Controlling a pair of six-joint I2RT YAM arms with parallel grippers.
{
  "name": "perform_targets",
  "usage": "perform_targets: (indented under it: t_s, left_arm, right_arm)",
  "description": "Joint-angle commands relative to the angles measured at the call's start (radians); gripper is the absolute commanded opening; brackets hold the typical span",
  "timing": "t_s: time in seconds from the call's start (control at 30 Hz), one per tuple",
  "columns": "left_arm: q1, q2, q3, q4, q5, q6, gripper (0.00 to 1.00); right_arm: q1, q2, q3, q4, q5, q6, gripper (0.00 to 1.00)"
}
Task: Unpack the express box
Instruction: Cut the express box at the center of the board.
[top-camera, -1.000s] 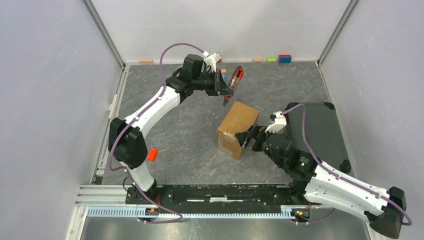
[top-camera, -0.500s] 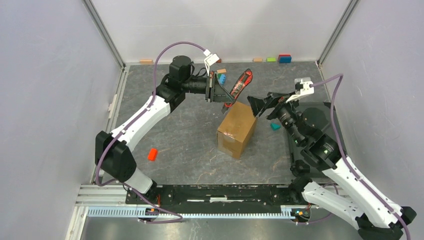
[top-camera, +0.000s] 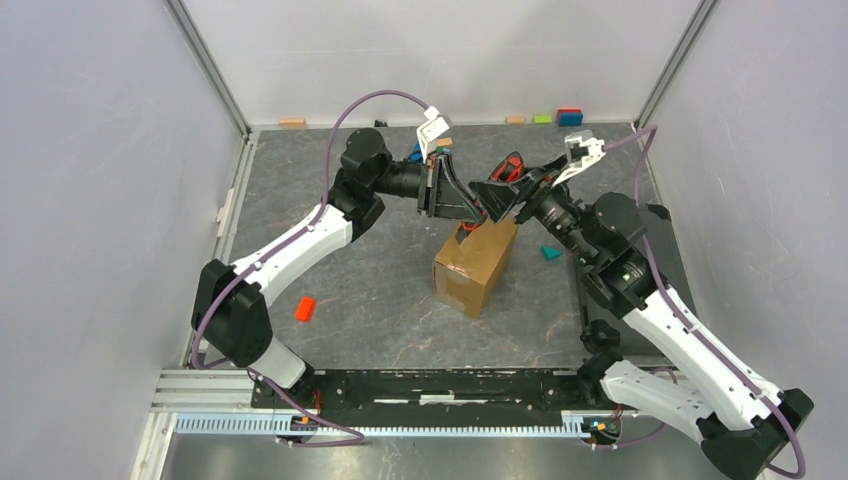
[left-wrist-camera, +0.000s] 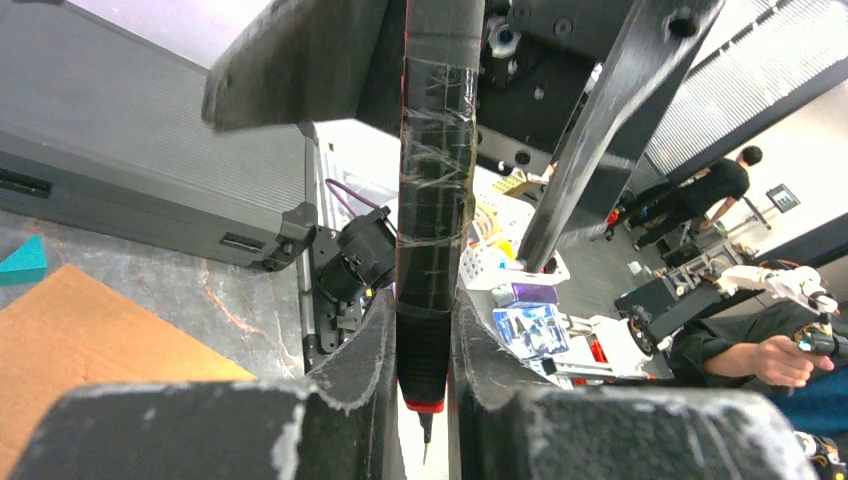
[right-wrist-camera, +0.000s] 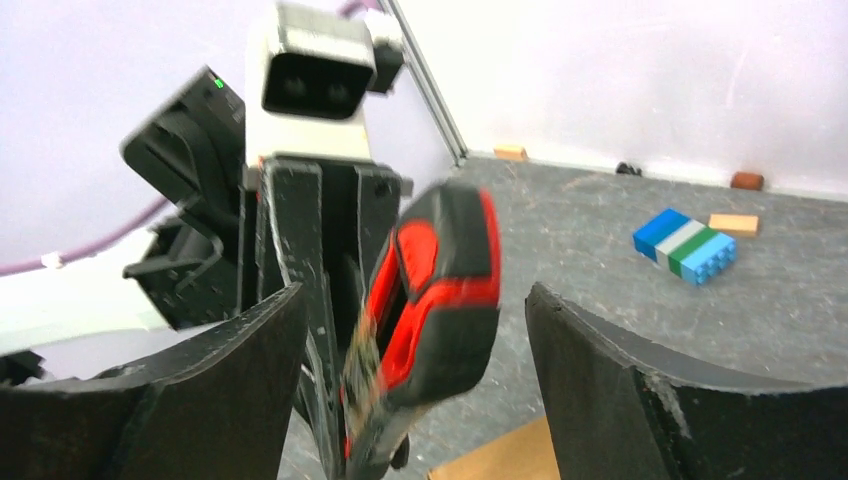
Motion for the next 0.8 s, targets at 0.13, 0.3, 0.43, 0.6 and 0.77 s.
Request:
perform_targets:
  t_s: [0.13, 0.3, 0.43, 0.6, 0.77]
  left_arm:
    - [-0.01, 0.009, -0.028, 0.15, 0.033, -0.089, 0.02]
    - [-0.017, 0.019, -0.027, 0.147, 0.032, -0.088, 0.02]
    - [-0.019, 0.023, -0.029, 0.137, 0.032, -0.081, 0.02]
    - [-0.017, 0.022, -0.015, 0.0, 0.024, 0.006, 0.11]
    - [0.037, -0.029, 0.055, -0.395, -0.218, 0.268, 0.58]
  right_arm:
    - [-0.02, -0.02, -0.017, 0.167, -0.081, 0.093, 0.67]
    - [-0.021, -0.012, -0.031, 0.19, -0.096, 0.109, 0.5]
    - [-0.024, -0.005, -0.033, 0.185, -0.102, 0.108, 0.27]
    - [-0.029, -0.016, -0.032, 0.175, -0.087, 0.074, 0.0]
    - [-0.029, -0.048, -0.006, 0.045, 0.001, -0.009, 0.0]
